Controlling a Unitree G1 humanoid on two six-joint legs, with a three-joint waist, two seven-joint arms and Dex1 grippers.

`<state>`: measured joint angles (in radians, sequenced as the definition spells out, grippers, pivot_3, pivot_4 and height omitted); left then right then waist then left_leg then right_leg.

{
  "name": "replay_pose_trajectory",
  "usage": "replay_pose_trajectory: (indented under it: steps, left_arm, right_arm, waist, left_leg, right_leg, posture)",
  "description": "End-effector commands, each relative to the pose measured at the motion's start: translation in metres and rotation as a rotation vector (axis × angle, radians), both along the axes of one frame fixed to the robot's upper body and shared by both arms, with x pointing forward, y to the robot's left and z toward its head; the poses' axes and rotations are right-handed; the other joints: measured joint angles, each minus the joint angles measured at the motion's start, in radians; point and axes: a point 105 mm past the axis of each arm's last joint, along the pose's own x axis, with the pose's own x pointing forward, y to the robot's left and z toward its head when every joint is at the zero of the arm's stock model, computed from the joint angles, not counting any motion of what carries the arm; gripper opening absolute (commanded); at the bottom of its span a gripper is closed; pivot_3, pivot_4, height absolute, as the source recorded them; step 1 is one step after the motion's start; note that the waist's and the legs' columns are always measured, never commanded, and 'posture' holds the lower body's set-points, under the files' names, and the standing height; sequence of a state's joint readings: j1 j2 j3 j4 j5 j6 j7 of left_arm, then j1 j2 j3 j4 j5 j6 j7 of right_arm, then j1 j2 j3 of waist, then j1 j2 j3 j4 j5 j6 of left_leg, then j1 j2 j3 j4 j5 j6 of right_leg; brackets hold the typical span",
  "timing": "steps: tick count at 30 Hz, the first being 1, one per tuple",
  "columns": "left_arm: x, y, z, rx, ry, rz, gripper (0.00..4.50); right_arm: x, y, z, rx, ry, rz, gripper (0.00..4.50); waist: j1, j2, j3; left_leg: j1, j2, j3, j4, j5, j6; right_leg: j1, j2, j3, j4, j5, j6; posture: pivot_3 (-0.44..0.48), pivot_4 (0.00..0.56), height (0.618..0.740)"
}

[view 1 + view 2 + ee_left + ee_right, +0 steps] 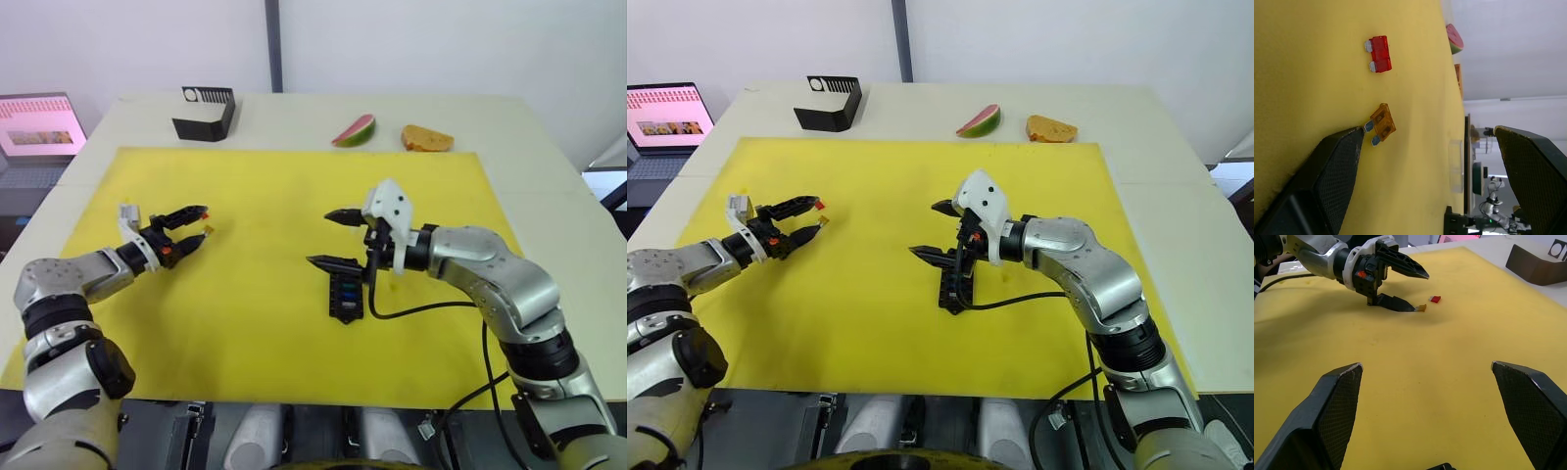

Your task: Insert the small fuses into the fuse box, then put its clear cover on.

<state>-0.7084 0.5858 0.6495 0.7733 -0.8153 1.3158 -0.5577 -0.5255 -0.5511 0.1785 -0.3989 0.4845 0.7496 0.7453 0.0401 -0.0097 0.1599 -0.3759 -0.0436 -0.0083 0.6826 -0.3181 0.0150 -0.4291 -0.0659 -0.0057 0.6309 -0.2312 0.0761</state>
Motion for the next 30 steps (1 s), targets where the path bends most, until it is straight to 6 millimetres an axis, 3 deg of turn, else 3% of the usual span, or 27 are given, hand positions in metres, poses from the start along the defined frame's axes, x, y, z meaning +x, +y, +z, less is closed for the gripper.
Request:
replay_pose_trajectory:
  steps: [1,4,18,21,23,30]
  left_arm:
    - [-0.004,-0.007,-0.024,0.022,0.090,-0.016,3.62]
    - [-0.003,-0.006,-0.026,0.032,0.095,-0.012,2.12]
    - [0.002,-0.007,-0.033,0.036,0.091,0.020,2.12]
    - [0.002,-0.003,-0.035,0.063,0.085,0.041,1.26]
    - [0.002,0.001,-0.035,0.075,0.084,0.052,0.27]
    - [-0.006,0.020,-0.017,0.127,0.044,0.058,0.13]
  right_arm:
    - [-0.001,0.000,0.016,0.025,-0.066,0.003,4.50]
    - [-0.001,0.000,0.017,0.023,-0.069,0.003,4.50]
    - [0.003,-0.004,0.018,0.009,-0.084,-0.006,4.50]
    - [0.004,-0.004,0.018,0.006,-0.087,-0.005,4.50]
    - [0.005,-0.004,0.018,0.005,-0.088,-0.003,4.50]
    - [-0.003,-0.002,0.013,0.008,-0.071,0.011,4.50]
  waist:
    - [0.000,0.000,0.000]
    - [-0.003,0.000,0.000]
    - [-0.002,0.000,0.000]
    - [-0.002,0.000,0.000]
    - [-0.004,0.001,-0.001]
    - [-0.032,0.003,-0.002]
  left_leg:
    - [0.000,0.000,0.000,0.000,0.000,0.000]
    - [0.000,0.000,0.000,0.000,0.000,0.000]
    - [0.000,0.000,0.000,-0.001,0.000,0.000]
    - [0.000,0.000,0.000,-0.001,0.000,0.000]
    - [0.000,0.000,0.000,-0.001,0.000,0.000]
    - [0.001,0.001,0.000,-0.003,0.000,0.000]
  right_leg:
    - [0.000,0.000,0.000,0.000,0.000,0.000]
    - [0.000,0.000,0.000,0.000,0.000,0.000]
    - [0.000,0.000,0.000,0.000,0.000,0.000]
    - [0.000,0.000,0.000,0.000,0.000,0.000]
    - [-0.001,0.000,0.000,0.000,0.000,0.000]
    - [-0.001,0.000,0.000,0.000,0.000,0.000]
  posture:
    - [0.000,0.150,0.740]
    - [0.000,0.150,0.740]
    - [0.000,0.150,0.740]
    - [0.000,0.150,0.740]
    - [0.000,0.150,0.740]
    - [0.000,0.150,0.740]
